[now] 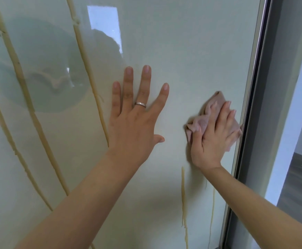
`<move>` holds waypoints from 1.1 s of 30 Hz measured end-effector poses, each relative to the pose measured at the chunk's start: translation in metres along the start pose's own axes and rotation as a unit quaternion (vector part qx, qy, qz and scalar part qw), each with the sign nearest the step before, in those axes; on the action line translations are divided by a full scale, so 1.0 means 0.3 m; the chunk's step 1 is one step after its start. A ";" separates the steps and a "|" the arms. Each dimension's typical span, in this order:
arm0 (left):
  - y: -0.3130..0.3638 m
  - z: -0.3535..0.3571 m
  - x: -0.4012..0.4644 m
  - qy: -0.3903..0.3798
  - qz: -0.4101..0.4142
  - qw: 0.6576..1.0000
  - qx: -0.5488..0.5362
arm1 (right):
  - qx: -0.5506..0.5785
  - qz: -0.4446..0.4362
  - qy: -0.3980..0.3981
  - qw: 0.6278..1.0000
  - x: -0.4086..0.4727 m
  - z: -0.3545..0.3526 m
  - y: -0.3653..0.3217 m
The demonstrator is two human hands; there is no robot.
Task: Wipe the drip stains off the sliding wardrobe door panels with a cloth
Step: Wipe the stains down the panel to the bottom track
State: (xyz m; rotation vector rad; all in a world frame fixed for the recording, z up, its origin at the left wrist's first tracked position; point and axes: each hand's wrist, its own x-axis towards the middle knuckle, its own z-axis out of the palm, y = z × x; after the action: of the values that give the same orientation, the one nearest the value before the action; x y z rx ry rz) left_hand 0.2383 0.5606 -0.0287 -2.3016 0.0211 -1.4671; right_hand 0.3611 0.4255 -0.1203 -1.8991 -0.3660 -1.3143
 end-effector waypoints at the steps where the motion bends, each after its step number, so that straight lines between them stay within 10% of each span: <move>1: -0.001 0.002 -0.001 0.001 0.001 1.000 0.002 | 0.007 -0.003 0.015 1.000 0.014 0.009 -0.012; 6: 0.017 0.013 -0.041 0.004 0.006 1.000 -0.019 | -0.030 -0.113 0.022 0.993 -0.128 0.039 0.115; 24: 0.168 0.139 -0.346 -0.039 0.011 0.999 -0.022 | -0.023 -0.007 -0.044 0.999 -0.504 0.063 0.271; 33: 0.169 0.142 -0.350 -0.035 0.019 0.999 -0.001 | 0.006 -0.070 0.022 0.997 -0.231 0.059 0.040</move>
State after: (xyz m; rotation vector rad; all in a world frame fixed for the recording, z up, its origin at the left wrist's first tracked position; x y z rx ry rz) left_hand 0.2389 0.5520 -0.1526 -2.3414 0.0454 -1.3675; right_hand 0.3508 0.4439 -0.1898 -1.8593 -0.4904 -1.4414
